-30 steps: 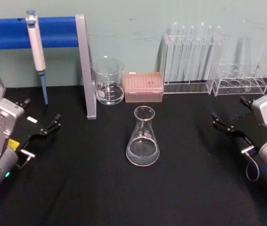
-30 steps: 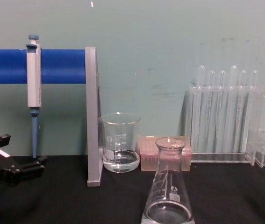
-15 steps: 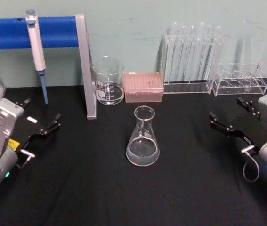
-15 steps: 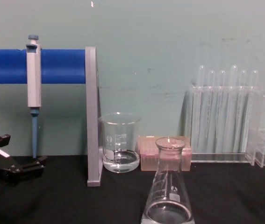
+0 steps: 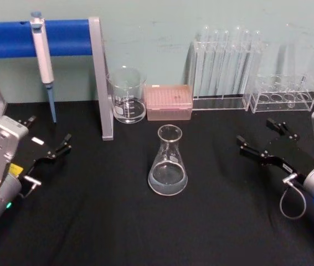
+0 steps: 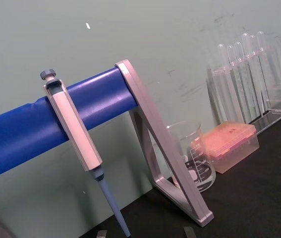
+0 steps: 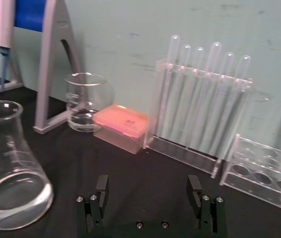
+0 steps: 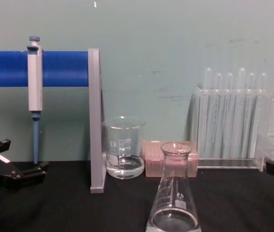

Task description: Grasp the erlenmeyer flask with one hand, shake it three times, then place it back.

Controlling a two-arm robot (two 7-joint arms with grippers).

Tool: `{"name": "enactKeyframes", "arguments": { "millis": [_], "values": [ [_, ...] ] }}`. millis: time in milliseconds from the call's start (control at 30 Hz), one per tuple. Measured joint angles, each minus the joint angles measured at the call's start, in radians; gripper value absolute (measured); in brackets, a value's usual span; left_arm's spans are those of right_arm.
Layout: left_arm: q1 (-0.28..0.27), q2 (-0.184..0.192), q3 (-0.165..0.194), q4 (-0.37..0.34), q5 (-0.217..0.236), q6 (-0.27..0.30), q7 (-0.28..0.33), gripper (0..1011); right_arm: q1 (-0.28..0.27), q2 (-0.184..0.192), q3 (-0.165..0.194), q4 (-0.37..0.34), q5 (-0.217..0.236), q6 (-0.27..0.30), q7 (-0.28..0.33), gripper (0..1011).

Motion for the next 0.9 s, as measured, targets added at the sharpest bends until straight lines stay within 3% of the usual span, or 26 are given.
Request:
{"name": "enactKeyframes", "arguments": {
  "millis": [533, 900],
  "values": [
    [0.0, 0.0, 0.0, 0.0, 0.0, 0.0, 0.0, 1001, -0.044, -0.009, 0.015, -0.061, 0.012, 0.018, 0.077, 1002],
    [0.0, 0.0, 0.0, 0.0, 0.0, 0.0, 0.0, 1001, -0.072, -0.025, -0.003, -0.108, 0.01, 0.039, 0.148, 1002]
  ]
}}
